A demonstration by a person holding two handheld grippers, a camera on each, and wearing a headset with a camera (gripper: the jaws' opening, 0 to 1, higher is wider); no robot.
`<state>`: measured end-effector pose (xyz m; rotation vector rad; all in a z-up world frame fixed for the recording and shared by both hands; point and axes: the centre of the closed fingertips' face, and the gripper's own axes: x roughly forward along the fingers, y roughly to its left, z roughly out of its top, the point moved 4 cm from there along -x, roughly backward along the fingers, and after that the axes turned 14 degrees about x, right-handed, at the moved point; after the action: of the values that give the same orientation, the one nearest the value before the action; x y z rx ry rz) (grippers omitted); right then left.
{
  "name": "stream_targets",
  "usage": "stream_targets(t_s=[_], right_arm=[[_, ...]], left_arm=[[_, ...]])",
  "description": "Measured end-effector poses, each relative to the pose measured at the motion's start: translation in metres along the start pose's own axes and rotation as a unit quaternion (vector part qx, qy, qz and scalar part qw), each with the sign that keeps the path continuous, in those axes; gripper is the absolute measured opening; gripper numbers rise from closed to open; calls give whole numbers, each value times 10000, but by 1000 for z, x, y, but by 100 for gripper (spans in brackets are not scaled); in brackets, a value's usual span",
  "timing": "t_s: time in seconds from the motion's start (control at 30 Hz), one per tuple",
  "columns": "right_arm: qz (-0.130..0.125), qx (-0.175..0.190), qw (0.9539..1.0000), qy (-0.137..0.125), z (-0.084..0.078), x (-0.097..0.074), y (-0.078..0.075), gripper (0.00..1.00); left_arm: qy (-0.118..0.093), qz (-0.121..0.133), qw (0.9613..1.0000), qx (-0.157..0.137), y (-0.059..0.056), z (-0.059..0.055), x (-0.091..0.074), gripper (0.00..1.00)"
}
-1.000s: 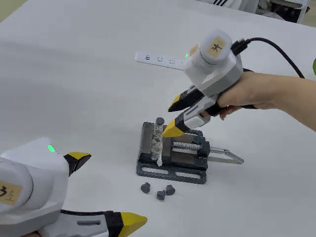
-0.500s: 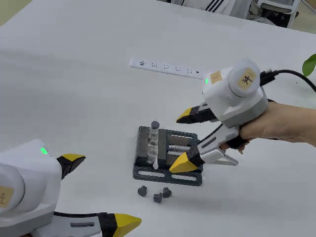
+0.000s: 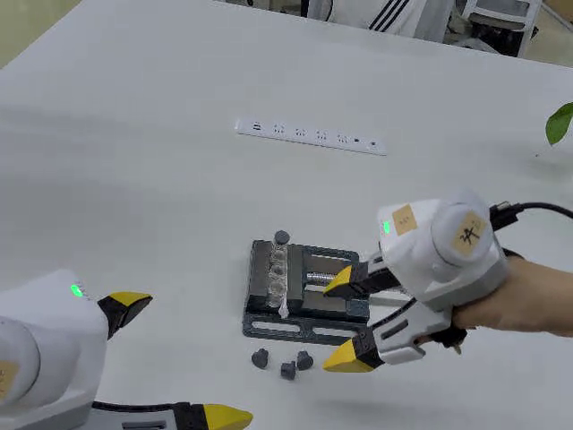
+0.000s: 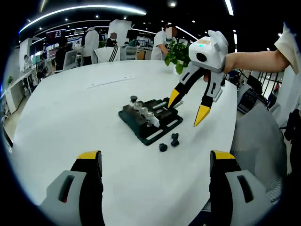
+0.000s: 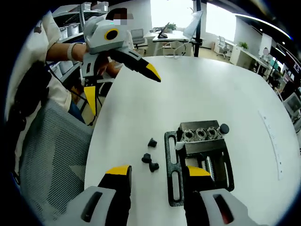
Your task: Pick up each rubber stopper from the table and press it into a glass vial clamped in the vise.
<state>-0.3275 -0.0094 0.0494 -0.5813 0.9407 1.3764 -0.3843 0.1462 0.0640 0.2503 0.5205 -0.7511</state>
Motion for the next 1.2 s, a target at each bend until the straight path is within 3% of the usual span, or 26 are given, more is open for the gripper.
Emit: stream_targets(t_s=[0.17,0.43,1.03,1.13,1.2], right_arm=[[-25,-23,10000,-80,-6,12,2,24],[-87,-162,9998,11,-17,28,1,3],[-18,-62,10000,64,-17,39,0,0],[-20,37,9999,111,-19,38,0,0],[-19,291,9995,147,-20,37,-2,0]], left_arm=[[19,-51,10000,5,-4,-1,1,94],[46,-88,9999,-25,-7,-5,2,94],[93,-73,9999,-115,-7,-10,1,94],[90,-72,9999,-124,-7,-10,1,94],[78,-72,9999,-119,-7,-10,2,94]])
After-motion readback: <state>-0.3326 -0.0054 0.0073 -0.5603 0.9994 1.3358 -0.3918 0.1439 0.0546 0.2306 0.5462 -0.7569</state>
